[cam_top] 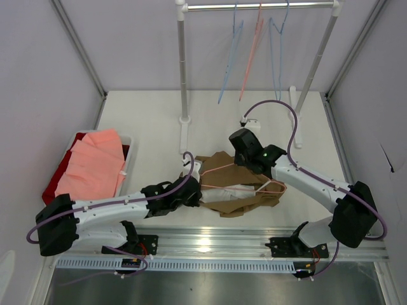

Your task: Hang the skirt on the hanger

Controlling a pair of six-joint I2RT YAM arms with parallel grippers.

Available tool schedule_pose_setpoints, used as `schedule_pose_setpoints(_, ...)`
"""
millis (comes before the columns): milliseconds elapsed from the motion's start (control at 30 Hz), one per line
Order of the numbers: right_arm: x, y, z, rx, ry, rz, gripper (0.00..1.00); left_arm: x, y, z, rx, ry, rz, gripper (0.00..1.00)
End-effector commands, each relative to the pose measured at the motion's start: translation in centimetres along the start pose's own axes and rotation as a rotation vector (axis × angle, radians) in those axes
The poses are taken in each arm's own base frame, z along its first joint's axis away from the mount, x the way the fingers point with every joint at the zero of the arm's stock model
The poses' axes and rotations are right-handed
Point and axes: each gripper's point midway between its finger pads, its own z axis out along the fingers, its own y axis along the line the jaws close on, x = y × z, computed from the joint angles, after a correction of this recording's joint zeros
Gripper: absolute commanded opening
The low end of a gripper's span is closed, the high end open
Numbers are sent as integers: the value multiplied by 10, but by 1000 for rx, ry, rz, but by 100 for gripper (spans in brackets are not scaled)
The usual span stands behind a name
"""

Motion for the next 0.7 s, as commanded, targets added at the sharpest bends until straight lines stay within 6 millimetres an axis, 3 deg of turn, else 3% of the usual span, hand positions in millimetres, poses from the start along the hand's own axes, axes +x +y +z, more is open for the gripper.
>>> schedule_pose_setpoints(0, -10, -1, -7, 7, -44, 22, 0, -13, -9, -1, 35, -39, 4, 3)
schedule_pose_setpoints(100, -10, -1, -7, 3, -43, 23, 0, -11, -12, 2, 37, -17, 31, 14)
schedule_pose_setpoints(267, -10, -1, -7, 5, -43, 22, 0, -6, -13, 8, 15, 20, 56, 18)
schedule_pose_setpoints(467, -10, 1, -6, 0, -41, 19, 0, -1, -17, 13, 16, 33, 70, 30)
schedule_pose_setpoints(667, -10, 0, -6, 2, -42, 17, 0, 0, -18, 19, -3, 45, 87, 30)
